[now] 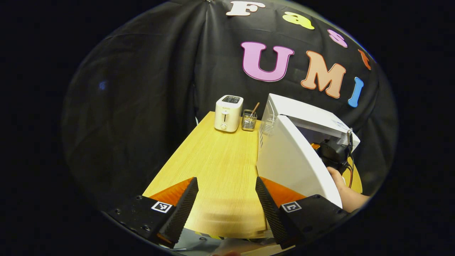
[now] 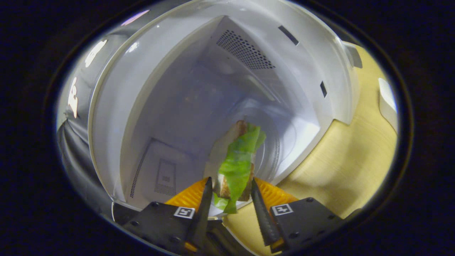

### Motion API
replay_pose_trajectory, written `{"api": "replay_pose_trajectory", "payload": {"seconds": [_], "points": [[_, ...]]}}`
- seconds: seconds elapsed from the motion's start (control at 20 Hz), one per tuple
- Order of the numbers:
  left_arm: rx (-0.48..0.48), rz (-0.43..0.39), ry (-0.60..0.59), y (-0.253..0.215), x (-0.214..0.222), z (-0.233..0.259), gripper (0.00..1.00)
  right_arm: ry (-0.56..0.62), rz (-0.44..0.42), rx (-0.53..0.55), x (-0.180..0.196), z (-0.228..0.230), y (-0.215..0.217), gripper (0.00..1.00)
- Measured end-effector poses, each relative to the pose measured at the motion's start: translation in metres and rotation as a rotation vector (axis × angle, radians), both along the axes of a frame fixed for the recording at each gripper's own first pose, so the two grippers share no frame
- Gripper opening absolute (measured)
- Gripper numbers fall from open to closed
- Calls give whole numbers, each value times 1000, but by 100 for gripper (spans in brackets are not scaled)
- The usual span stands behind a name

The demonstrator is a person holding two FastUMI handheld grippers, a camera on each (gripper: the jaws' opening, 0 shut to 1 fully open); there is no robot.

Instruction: Open the microwave oven with the left hand, put the food in, and close the microwave oven.

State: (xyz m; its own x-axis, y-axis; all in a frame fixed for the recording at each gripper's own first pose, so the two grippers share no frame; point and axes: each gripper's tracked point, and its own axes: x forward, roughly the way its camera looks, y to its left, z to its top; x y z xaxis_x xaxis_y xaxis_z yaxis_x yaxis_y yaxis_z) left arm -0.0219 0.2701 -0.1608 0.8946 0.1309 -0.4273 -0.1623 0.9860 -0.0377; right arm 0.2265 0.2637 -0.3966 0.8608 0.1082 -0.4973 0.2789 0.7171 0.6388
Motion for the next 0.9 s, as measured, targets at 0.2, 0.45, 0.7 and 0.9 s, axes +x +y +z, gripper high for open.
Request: {"api": "replay_pose_trajectory", "payload": {"seconds": [0.2,0.45,0.7,0.9], "points": [[4,-11,9,-1,-1,-3,96,-19,-24,-74,-4,7,-11,89],[4,-34,16,-5,-3,-7,96,-51,-12,-201,-12,16,-20,99],[3,-51,18,-8,-6,-7,96,-66,-13,-234,-22,27,-28,99],[-26,-61,25,-19,-12,-11,95,-84,-17,-256,-36,42,-38,99]]}}
